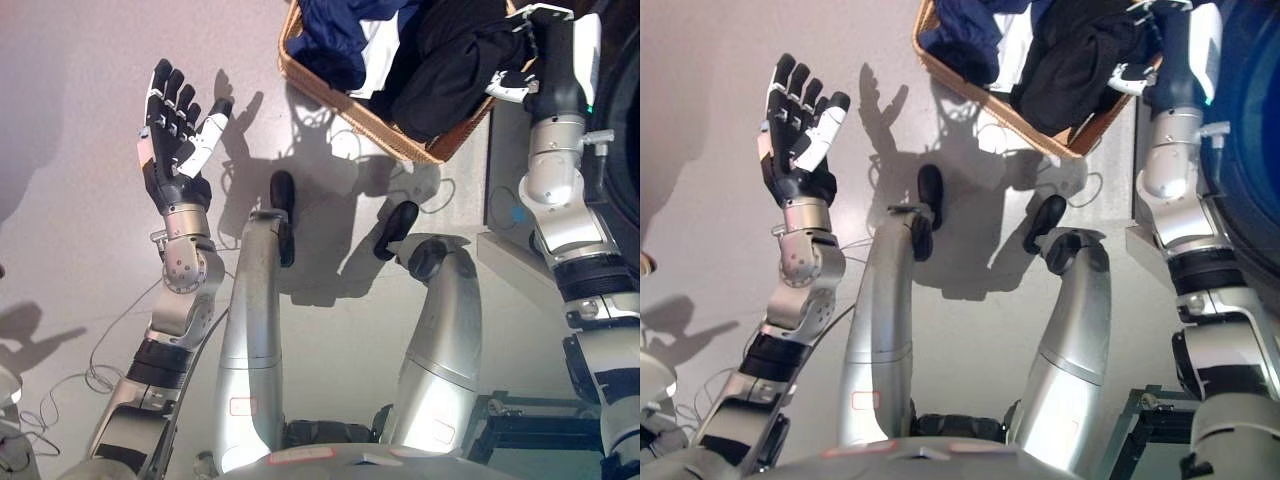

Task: Put the clothes in the basket into the washing machine.

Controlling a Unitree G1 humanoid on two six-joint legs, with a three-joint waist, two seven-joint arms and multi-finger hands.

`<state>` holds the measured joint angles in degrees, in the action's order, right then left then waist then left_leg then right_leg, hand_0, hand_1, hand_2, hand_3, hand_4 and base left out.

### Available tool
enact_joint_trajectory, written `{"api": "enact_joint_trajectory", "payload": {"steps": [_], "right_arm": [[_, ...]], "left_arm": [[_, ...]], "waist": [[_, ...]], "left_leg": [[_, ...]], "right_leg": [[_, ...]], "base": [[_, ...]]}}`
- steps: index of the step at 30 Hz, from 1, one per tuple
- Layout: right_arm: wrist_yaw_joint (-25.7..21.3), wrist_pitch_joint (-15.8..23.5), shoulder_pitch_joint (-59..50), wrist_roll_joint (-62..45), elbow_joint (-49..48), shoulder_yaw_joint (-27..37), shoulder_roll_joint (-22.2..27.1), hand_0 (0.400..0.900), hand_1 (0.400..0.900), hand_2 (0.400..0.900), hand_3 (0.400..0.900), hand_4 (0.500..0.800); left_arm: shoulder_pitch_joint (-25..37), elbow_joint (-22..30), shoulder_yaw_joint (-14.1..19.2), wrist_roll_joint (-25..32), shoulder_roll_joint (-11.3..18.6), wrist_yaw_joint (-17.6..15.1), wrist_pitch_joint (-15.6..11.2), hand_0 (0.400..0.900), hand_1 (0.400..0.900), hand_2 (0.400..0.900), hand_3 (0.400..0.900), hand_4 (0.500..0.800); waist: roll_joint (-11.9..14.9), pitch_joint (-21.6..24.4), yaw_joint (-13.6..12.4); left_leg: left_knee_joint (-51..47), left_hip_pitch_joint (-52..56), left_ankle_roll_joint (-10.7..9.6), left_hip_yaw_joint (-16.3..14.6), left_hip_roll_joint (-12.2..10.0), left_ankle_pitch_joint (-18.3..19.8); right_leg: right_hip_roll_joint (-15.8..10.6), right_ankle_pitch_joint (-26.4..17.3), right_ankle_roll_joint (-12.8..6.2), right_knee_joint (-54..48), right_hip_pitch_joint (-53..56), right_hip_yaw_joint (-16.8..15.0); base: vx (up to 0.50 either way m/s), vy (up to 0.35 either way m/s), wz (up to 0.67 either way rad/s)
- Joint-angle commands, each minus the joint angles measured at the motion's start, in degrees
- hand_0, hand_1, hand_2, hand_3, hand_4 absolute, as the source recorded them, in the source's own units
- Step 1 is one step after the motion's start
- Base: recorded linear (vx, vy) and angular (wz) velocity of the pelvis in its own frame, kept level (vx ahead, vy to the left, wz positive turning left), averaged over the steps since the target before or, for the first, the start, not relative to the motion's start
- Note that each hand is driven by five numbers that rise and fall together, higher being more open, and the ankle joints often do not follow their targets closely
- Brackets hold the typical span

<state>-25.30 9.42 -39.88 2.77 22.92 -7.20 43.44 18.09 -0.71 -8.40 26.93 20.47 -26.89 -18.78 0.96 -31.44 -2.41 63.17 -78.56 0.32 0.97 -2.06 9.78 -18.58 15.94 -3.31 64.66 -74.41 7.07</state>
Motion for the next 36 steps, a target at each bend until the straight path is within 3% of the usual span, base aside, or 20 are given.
{"api": "enact_joint_trajectory", "payload": {"steps": [1,7,12,15,22,25,32,33,34,36], "right_arm": [[-7.7,6.7,2.4,-2.8,-6.4,8.7,-2.2,0.4,0.4,0.4,0.4,0.5],[-15.1,7.4,2.2,-4.4,-3.5,15.6,-4.9,0.4,0.4,0.4,0.4,0.5],[-23.4,4.8,0.1,-2.4,8.1,18.1,-1.6,0.4,0.4,0.4,0.4,0.5],[-24.9,3.3,-1.8,-4.2,16.1,17.9,1.0,0.4,0.4,0.4,0.4,0.5],[-25.4,-0.7,-8.0,-8.4,36.6,13.0,6.3,0.4,0.4,0.4,0.4,0.5],[-22.9,-3.1,-14.1,-10.9,48.6,7.3,10.7,0.4,0.4,0.4,0.4,0.5],[-19.5,-7.3,-20.7,-10.0,58.4,-0.6,15.1,0.4,0.4,0.4,0.4,0.5],[-19.4,-7.3,-21.0,-10.1,58.6,-0.8,15.1,0.471,0.471,0.471,0.471,0.542],[-17.1,-7.6,-21.9,-10.3,59.8,-1.8,15.7,0.9,0.9,0.9,0.9,0.8],[-16.6,-7.2,-23.3,-10.6,60.0,-2.8,15.6,0.9,0.9,0.9,0.9,0.8]], "left_arm": [[-3.7,2.9,3.2,-4.3,-1.1,-0.8,-3.6,0.9,0.9,0.9,0.9,0.8],[-3.0,1.4,3.0,-4.3,-0.6,-1.1,-3.5,0.9,0.9,0.9,0.9,0.8],[-2.6,0.9,1.5,-4.5,-0.2,-0.7,-3.7,0.9,0.9,0.9,0.9,0.8],[-2.5,0.7,0.3,-4.5,0.3,-0.4,-3.9,0.9,0.9,0.9,0.9,0.8],[-2.5,1.2,-3.0,-3.8,1.5,0.4,-3.9,0.9,0.9,0.9,0.9,0.8],[-2.9,2.6,-6.0,-3.1,3.5,1.6,-3.7,0.9,0.9,0.9,0.9,0.8],[-4.9,5.4,-7.5,-2.4,5.5,2.8,-3.0,0.9,0.9,0.9,0.9,0.8],[-5.0,5.5,-7.4,-2.4,5.5,2.8,-3.0,0.9,0.9,0.9,0.9,0.8],[-5.6,6.2,-7.5,-2.2,6.1,3.5,-3.0,0.9,0.9,0.9,0.9,0.8],[-5.8,6.7,-7.3,-1.9,6.2,3.8,-3.3,0.9,0.9,0.9,0.9,0.8]], "waist": [[2.1,9.2,1.7],[2.4,10.1,2.6],[1.4,11.4,2.7],[0.7,12.1,2.3],[-0.9,13.0,0.9],[-2.2,13.3,-0.7],[-4.8,12.7,-2.3],[-4.8,12.7,-2.2],[-5.4,12.5,-2.7],[-5.8,12.4,-2.7]], "left_leg": [[-4.6,2.6,-2.0,4.1,-0.6,3.6],[-7.8,5.5,-1.9,2.4,-1.3,3.8],[-9.7,6.3,-1.9,1.7,-1.2,3.4],[-10.7,6.6,-2.1,1.2,-1.2,3.2],[-10.1,6.2,-2.3,1.0,-1.1,3.6],[-9.3,5.2,-2.6,0.8,-1.1,3.5],[-7.2,3.2,-2.8,0.5,-1.0,3.4],[-7.1,3.0,-2.8,0.5,-1.0,3.5],[-6.6,2.7,-2.9,0.5,-1.0,3.5],[-6.2,2.3,-3.0,0.4,-1.0,3.4]], "right_leg": [[2.2,-4.4,-2.48,-6.3,-0.9,1.7],[3.8,-4.4,-2.32,-9.6,1.5,1.7],[4.3,-4.6,-2.43,-10.9,1.6,1.2],[4.3,-4.6,-2.53,-11.7,1.9,1.2],[4.2,-4.0,-2.34,-10.7,0.8,0.7],[3.4,-4.1,-2.43,-9.7,-0.4,0.3],[2.6,-4.5,-2.34,-6.8,-3.8,-1.3],[2.6,-4.4,-2.34,-6.6,-3.9,-1.4],[2.3,-4.3,-2.32,-5.7,-4.6,-1.8],[2.3,-4.2,-2.31,-5.1,-5.3,-2.1]], "base": [[-0.01,-0.008,-0.13],[-0.01,0.002,-0.14],[0.0,0.0,0.0],[0.0,0.0,0.0],[0.01,-0.02,0.02],[0.02,-0.041,0.07],[0.0,0.0,0.0],[0.02,-0.016,0.06],[0.01,-0.016,0.05],[0.01,-0.011,0.03]]}}
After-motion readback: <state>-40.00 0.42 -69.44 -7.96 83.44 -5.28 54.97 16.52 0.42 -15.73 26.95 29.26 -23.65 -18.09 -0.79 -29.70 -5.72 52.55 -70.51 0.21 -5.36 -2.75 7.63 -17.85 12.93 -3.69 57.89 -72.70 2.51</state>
